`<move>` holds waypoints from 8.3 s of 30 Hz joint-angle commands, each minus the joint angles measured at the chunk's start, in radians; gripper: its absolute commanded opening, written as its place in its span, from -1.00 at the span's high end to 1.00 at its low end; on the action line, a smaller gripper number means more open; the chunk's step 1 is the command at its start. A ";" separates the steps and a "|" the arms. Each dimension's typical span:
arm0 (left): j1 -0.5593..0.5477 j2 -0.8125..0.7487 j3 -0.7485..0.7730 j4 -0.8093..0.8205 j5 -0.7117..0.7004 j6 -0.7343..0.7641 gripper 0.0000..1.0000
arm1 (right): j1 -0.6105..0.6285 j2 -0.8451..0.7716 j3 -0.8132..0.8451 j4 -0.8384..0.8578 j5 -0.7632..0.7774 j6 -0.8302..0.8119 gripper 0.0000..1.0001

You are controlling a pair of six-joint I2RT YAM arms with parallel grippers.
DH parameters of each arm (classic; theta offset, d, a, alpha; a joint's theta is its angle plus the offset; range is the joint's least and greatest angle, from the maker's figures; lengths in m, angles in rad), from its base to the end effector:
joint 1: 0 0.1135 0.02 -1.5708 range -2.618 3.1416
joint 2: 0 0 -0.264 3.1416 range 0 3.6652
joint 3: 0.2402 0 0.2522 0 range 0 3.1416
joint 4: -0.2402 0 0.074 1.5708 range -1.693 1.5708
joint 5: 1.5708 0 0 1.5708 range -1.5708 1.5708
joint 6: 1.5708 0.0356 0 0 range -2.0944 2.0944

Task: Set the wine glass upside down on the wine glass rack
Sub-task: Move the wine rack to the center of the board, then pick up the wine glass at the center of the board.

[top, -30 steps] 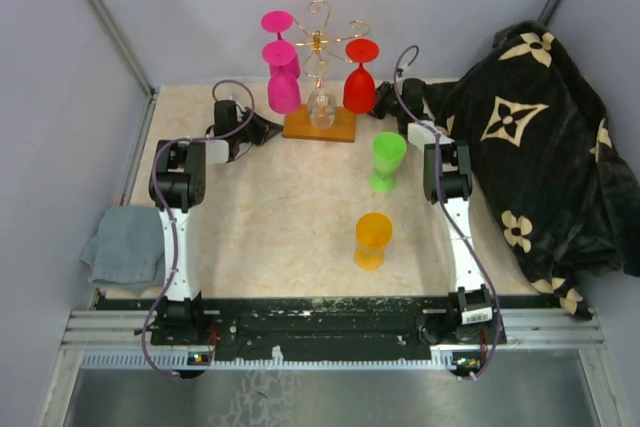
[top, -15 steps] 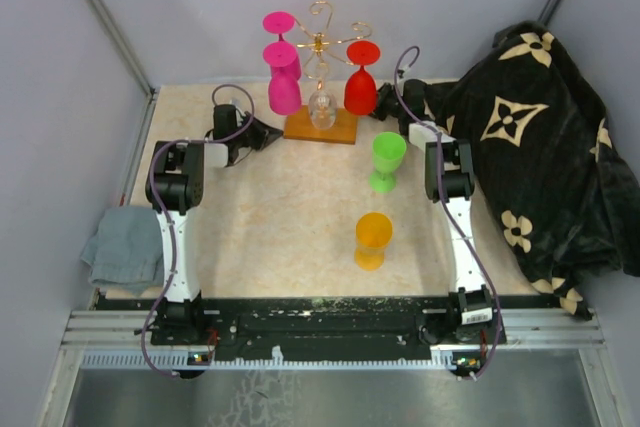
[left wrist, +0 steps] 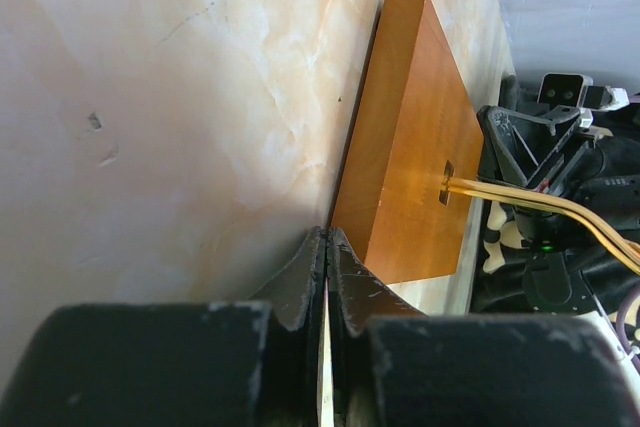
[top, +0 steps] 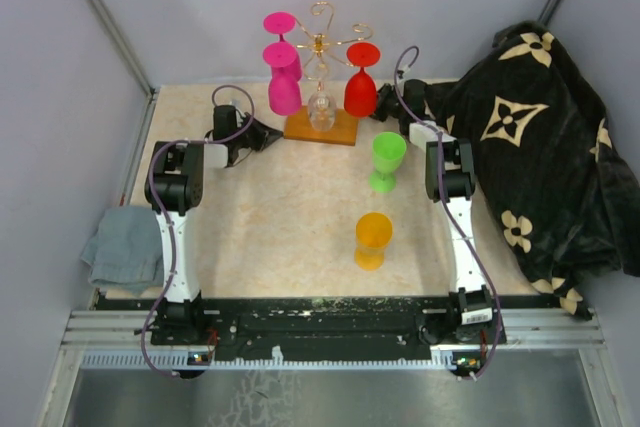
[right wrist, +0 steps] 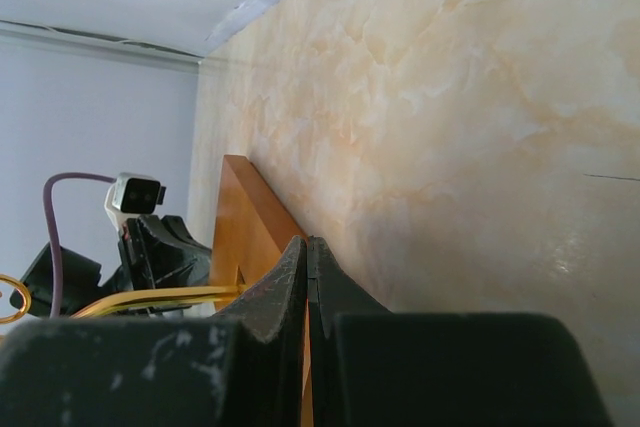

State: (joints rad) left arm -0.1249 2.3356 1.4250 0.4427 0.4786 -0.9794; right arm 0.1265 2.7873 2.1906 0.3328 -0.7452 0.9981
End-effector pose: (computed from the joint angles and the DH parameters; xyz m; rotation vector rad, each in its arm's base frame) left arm 0.4888 -0.0779 0.0997 -0.6020 2.1070 -1.1493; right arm 0.5928 0.0997 0.0909 0.2925 2.0027 1.4327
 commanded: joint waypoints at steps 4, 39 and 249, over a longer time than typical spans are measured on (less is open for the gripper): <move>-0.036 -0.050 -0.037 -0.030 0.035 0.015 0.91 | 0.034 -0.033 -0.010 -0.109 -0.077 -0.039 1.00; -0.053 -0.143 -0.162 -0.013 0.050 0.027 0.91 | 0.068 -0.129 -0.194 -0.105 -0.120 -0.090 1.00; 0.099 -0.672 0.094 -0.429 -0.024 0.347 0.27 | 0.099 -1.057 -0.568 -1.234 0.690 -0.714 0.45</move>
State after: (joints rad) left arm -0.0219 1.6978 1.5333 -0.0078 0.4511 -0.6456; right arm 0.2207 1.7329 1.6184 -0.9241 -0.0723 0.3054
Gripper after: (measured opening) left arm 0.364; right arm 0.275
